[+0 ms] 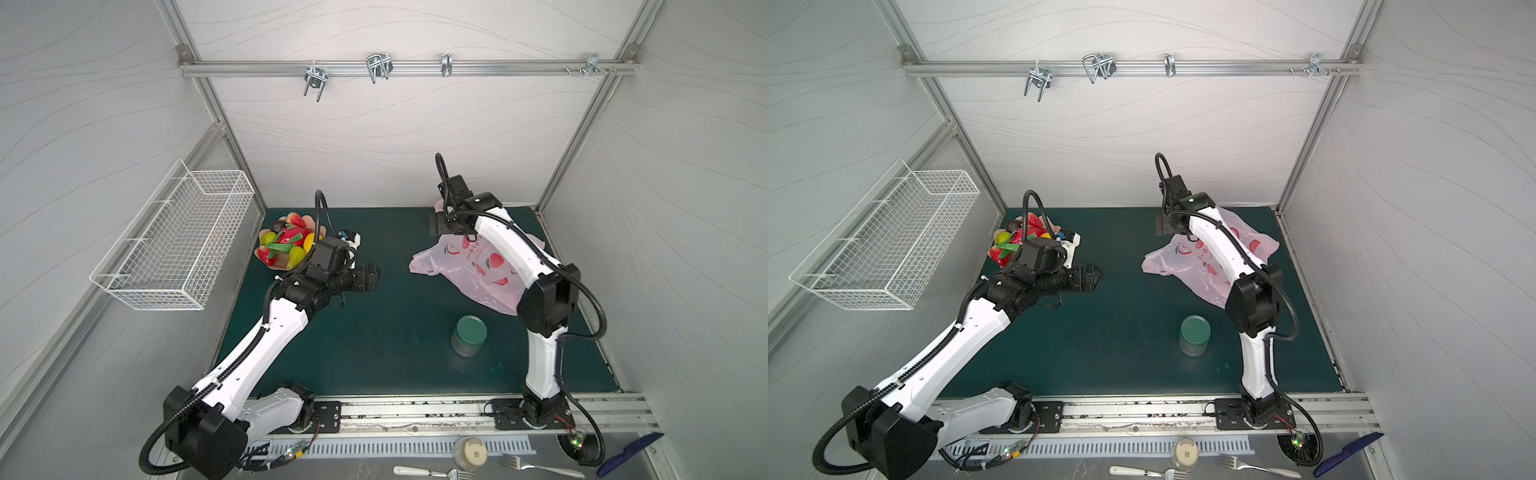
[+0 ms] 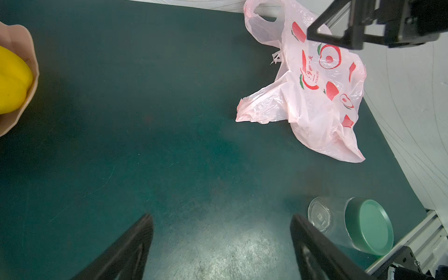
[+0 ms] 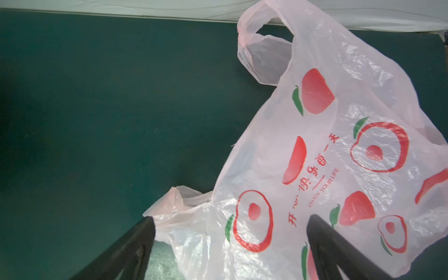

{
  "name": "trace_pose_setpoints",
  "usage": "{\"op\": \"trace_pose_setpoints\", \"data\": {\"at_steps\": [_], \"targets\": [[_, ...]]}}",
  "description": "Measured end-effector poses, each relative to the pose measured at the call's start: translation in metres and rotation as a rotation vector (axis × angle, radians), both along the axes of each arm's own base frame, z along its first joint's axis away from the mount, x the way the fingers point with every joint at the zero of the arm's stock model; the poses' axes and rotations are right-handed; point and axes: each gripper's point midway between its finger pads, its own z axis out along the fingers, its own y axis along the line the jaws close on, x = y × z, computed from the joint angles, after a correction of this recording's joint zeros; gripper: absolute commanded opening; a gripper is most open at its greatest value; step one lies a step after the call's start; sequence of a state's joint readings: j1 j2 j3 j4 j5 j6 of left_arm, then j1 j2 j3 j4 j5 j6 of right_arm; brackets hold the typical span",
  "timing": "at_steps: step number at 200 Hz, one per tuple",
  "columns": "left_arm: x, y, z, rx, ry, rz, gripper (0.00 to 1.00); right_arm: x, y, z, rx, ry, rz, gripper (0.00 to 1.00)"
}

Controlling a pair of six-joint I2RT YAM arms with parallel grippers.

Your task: Place the fruits into the plastic bag

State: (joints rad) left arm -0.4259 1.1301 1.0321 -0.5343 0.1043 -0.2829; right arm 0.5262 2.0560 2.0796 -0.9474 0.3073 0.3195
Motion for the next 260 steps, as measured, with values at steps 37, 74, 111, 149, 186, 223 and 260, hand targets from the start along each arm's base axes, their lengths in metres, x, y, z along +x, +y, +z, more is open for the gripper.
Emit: {"op": "trace_pose_setpoints", "data": {"at_steps": [37, 74, 111, 149, 186, 223, 260], "targets": [[0.002, 0.003, 0.000, 0.005, -0.004, 0.022, 0.90, 0.009, 0.018, -0.037, -0.090, 0.030, -0.003, 0.99], [0.002, 0.005, 0.000, 0.011, -0.007, 0.031, 0.90, 0.009, 0.018, -0.059, -0.177, 0.040, -0.014, 0.99], [0.004, 0.007, -0.002, 0.023, -0.006, 0.042, 0.90, -0.005, 0.009, -0.086, -0.271, 0.075, -0.011, 0.99], [0.007, 0.009, -0.008, 0.041, 0.006, 0.054, 0.90, -0.042, -0.007, -0.109, -0.335, 0.146, 0.017, 0.98], [0.010, 0.009, -0.011, 0.053, 0.013, 0.059, 0.90, -0.073, -0.027, -0.083, -0.324, 0.128, 0.024, 0.97], [0.016, 0.008, -0.009, 0.058, 0.010, 0.063, 0.90, -0.101, -0.051, -0.061, -0.306, 0.110, 0.015, 0.96], [0.026, 0.003, -0.007, 0.057, 0.013, 0.062, 0.90, -0.121, -0.073, -0.067, -0.327, 0.156, -0.003, 0.95]]}}
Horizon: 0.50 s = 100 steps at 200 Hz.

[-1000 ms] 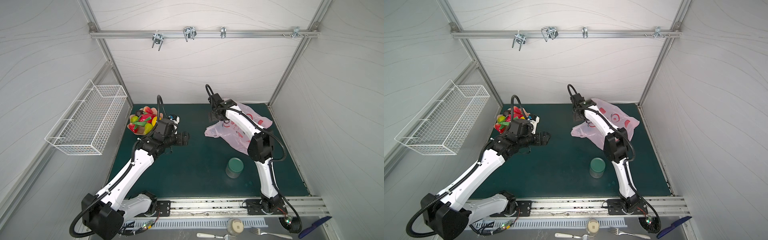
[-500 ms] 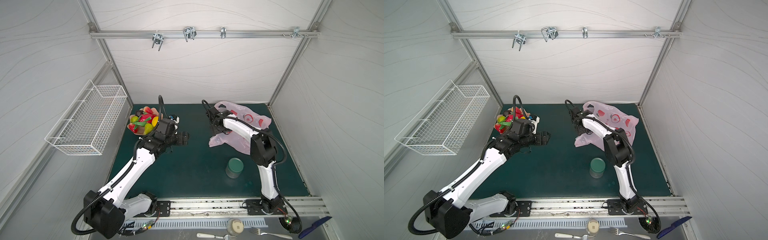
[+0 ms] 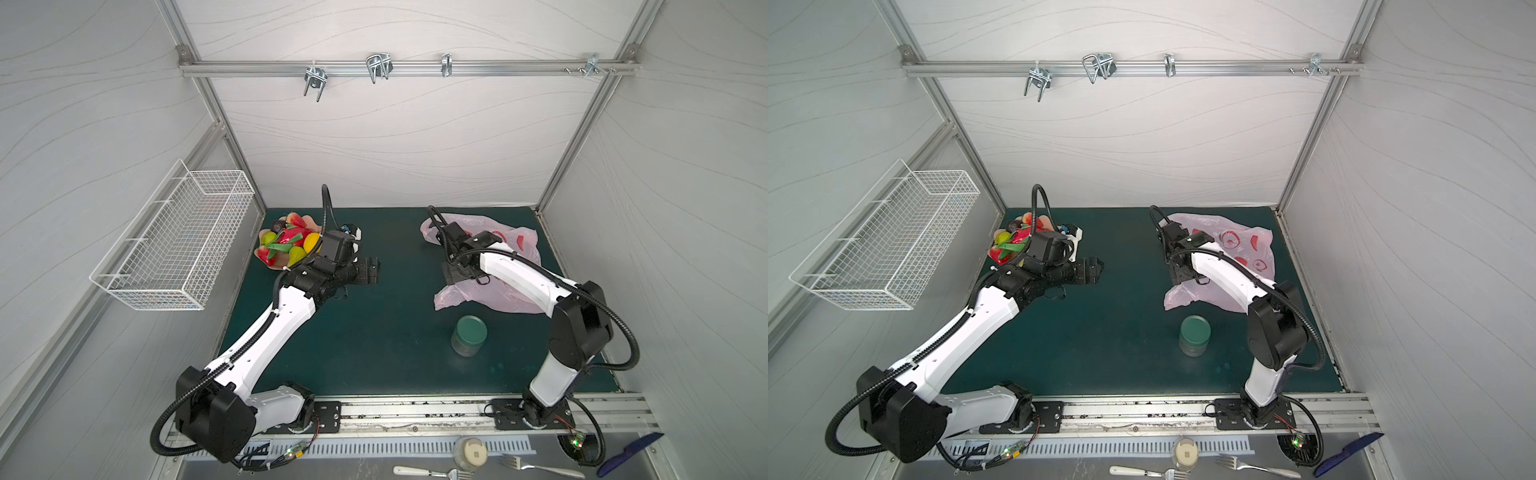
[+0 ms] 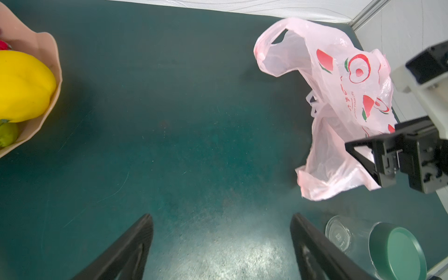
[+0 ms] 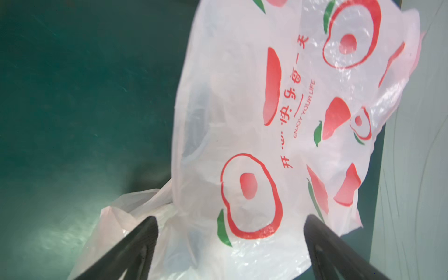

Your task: Place the fruits into the plastic bag

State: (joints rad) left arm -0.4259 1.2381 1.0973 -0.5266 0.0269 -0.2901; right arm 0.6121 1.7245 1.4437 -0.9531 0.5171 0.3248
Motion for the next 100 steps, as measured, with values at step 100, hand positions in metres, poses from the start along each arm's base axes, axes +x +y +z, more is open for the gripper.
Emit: {"op": "trace_pose_setpoints", "data": {"at_steps": [100], "targets": [[0.033, -0.010, -0.002, -0.051, 0.038, -0.016, 0.90, -0.010, -0.017, 0.054, 0.044, -0.045, -0.050, 0.98]]}}
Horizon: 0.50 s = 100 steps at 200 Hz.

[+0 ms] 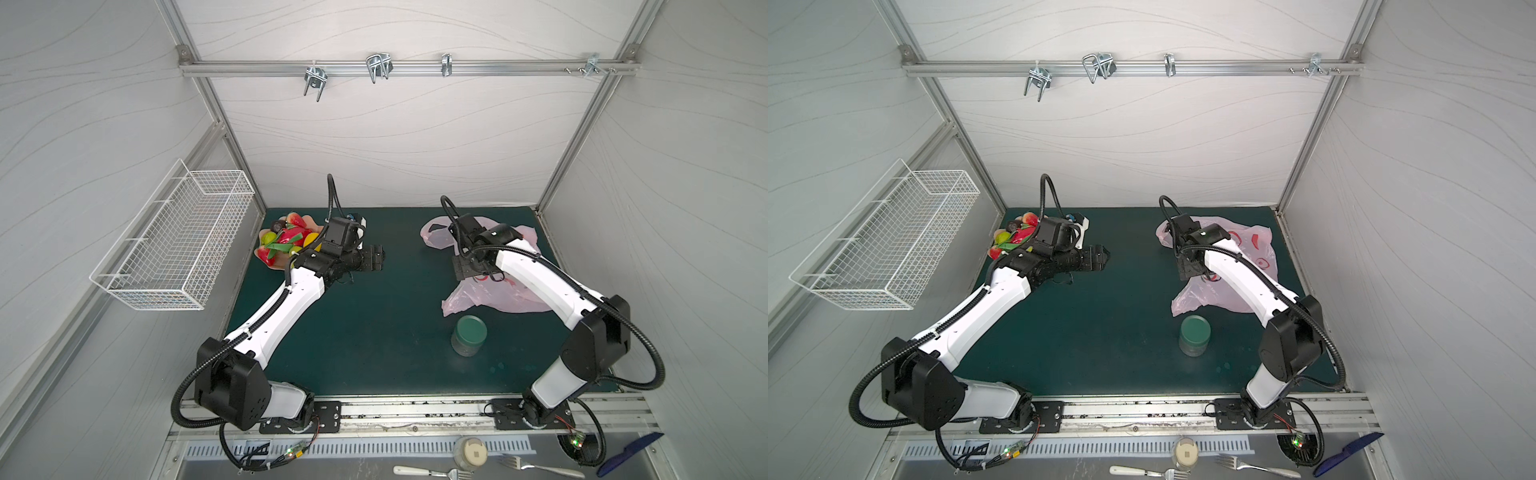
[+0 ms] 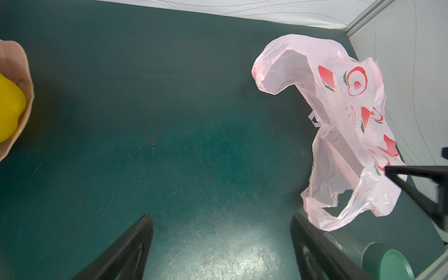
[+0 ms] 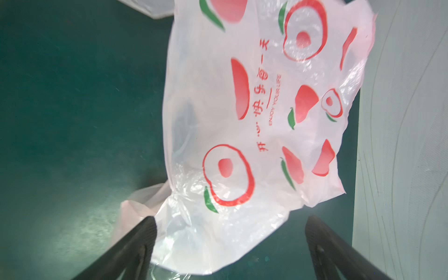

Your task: Place the fruits into the plastic bag

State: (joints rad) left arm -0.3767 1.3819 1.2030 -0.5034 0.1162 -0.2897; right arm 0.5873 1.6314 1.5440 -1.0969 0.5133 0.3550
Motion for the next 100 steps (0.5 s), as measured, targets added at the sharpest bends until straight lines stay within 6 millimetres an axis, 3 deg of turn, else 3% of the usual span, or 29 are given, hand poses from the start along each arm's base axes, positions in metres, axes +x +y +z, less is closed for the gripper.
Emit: {"op": "trace_pose_setpoints", "data": {"at_steps": [33, 52, 72, 100], "targets": [[0.000, 0.000, 0.000, -0.021, 0.008, -0.009, 0.90, 0.011, 0.010, 0.027, 0.056, -0.052, -0.007, 0.98], [-0.002, 0.000, 0.000, -0.029, 0.011, -0.015, 0.90, 0.018, 0.017, 0.032, 0.065, -0.063, -0.005, 0.98], [-0.009, 0.002, 0.001, -0.039, 0.011, -0.020, 0.90, 0.026, 0.026, 0.022, 0.045, -0.042, -0.001, 0.97], [-0.017, 0.004, 0.001, -0.046, 0.008, -0.025, 0.90, 0.033, 0.036, -0.008, -0.029, 0.010, 0.014, 0.96]]}}
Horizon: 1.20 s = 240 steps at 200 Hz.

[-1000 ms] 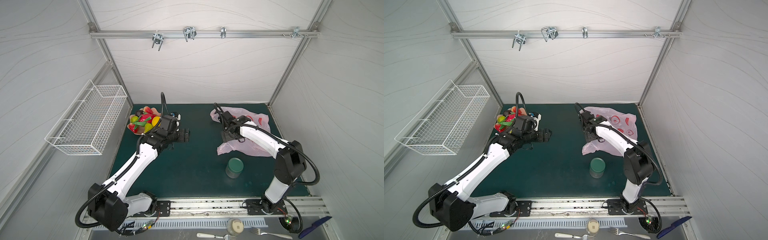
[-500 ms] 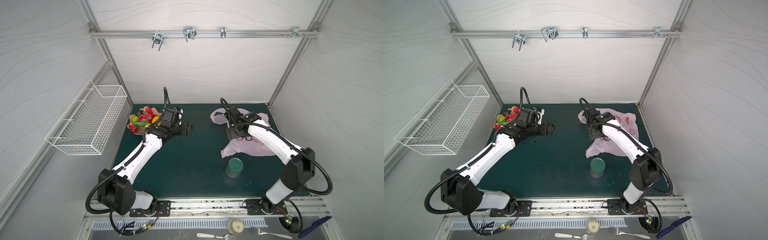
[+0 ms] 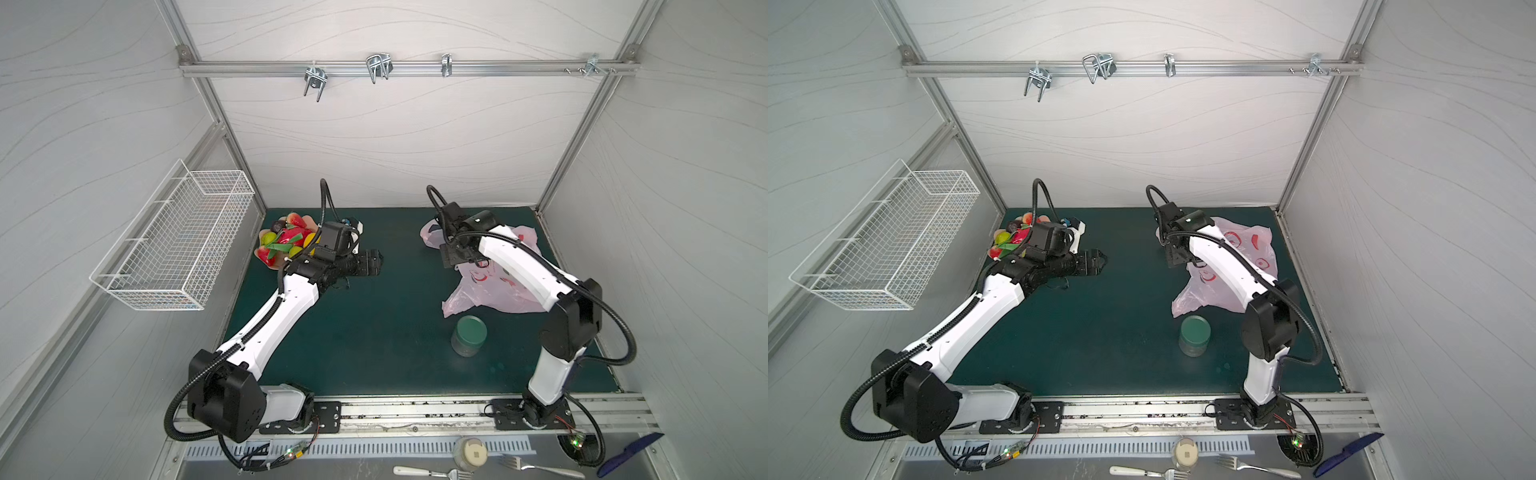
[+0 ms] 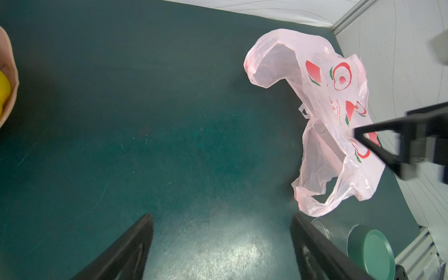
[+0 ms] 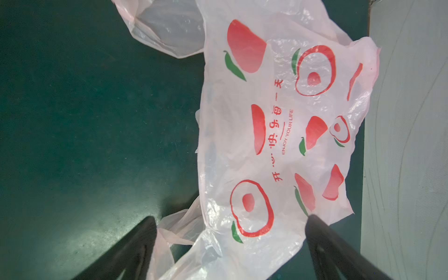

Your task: Place the fruits into the plastic bag

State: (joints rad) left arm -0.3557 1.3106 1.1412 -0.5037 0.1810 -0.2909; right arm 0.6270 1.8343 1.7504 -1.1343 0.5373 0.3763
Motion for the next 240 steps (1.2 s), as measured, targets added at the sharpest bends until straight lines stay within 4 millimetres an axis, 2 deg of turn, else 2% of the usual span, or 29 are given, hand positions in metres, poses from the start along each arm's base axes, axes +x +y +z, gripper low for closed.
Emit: {"op": "trace_pose_setpoints", "data": {"at_steps": [23, 51, 109, 149, 169, 198, 208, 221, 240], "targets": [[-0.004, 0.000, -0.001, -0.005, 0.001, -0.004, 0.90, 0.004, 0.003, -0.024, -0.069, 0.037, 0.007, 0.94], [-0.008, 0.001, -0.001, -0.008, 0.003, -0.009, 0.90, 0.009, 0.000, -0.041, -0.137, 0.054, 0.001, 0.92], [-0.010, 0.001, -0.003, -0.008, 0.007, -0.010, 0.90, 0.019, -0.012, -0.049, -0.217, 0.040, -0.019, 0.85], [-0.011, 0.002, -0.005, -0.005, 0.013, -0.010, 0.90, 0.024, -0.020, -0.055, -0.242, 0.048, -0.037, 0.73], [-0.011, 0.002, -0.005, -0.005, 0.013, -0.010, 0.90, 0.026, -0.024, -0.058, -0.251, 0.052, -0.049, 0.59], [-0.012, 0.002, -0.006, -0.003, 0.018, -0.011, 0.89, 0.031, -0.031, -0.058, -0.259, 0.047, -0.060, 0.18], [-0.012, 0.002, -0.006, -0.003, 0.018, -0.011, 0.89, 0.032, -0.033, -0.058, -0.251, 0.041, -0.074, 0.07], [-0.012, 0.002, -0.006, -0.004, 0.019, -0.012, 0.89, 0.034, -0.035, -0.058, -0.249, 0.039, -0.082, 0.00], [-0.012, 0.001, -0.006, -0.006, 0.021, -0.014, 0.89, 0.035, -0.038, -0.056, -0.246, 0.037, -0.088, 0.00]]}}
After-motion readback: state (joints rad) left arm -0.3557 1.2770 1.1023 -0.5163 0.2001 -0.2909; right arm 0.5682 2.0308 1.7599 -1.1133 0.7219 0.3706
